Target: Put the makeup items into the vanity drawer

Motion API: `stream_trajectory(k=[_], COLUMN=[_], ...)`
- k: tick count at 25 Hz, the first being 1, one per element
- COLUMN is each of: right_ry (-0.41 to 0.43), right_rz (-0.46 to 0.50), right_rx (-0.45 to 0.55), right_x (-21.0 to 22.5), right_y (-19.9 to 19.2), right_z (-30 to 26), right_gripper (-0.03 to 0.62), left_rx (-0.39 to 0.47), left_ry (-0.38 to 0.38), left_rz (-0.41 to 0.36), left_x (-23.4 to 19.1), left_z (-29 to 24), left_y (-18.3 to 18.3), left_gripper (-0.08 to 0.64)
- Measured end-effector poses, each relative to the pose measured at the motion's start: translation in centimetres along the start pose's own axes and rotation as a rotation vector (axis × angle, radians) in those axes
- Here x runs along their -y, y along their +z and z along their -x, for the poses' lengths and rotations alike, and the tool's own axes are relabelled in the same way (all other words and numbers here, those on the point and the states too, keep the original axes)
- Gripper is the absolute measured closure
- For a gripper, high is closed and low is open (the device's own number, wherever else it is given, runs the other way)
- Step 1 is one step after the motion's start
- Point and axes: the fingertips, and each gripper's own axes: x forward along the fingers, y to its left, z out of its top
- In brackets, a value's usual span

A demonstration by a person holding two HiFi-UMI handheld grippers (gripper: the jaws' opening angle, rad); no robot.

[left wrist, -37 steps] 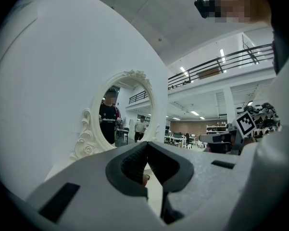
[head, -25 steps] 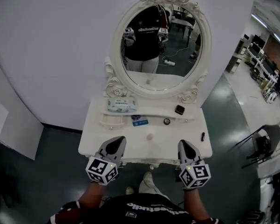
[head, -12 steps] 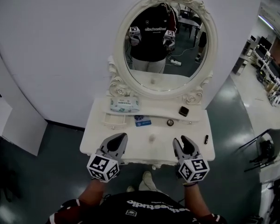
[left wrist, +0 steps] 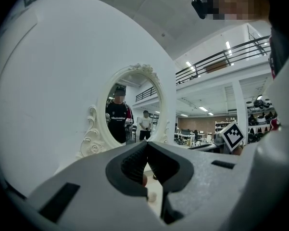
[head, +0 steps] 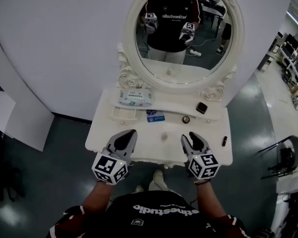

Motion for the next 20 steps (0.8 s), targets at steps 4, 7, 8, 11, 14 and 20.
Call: stream_trajectory(k=[4,7,8,11,14,20], right_ry=[0.029,0.055,0.064,0.095,0.123,0.150], right_rz=[0.006,0.010,0.012,0.027,0.049,0.078], right_rx=[-0.051,-0.092,-0.106,-0.147,-0.191,-0.274], right_x=[0.7,1.0,1.0,1.0,1.0,1.0], right_y=[-1.8,-3.2,-3.7,-5.1,-6.7,-10.1], right_z=[-2.1,-3.6,-4.1,-5.6,-7.0,-9.5], right_gripper=[0.439,0.439,0.439,0.437,0.436,0.432], left_rx=[-0.011,-0.020,-0.024,-0.036,-0.054,-0.088], left_ry=[0.022,0.039,0.044,0.058,0.071,0.085], left_rz=[0.001,0.004,0.004,0.001,-0.005,-0.003], left_x=[-0.2,-0.2,-0.3,-0.2,-0.2,-0.7], left_z=[-0.6,-1.0,-1.2,-1.8,-2.3,-2.9], left_y=[-0.5,-0.9,-1.0,-1.3,-1.8,-2.8], left_gripper=[0.554,0.554,0.554,0.554,0.554,0.554])
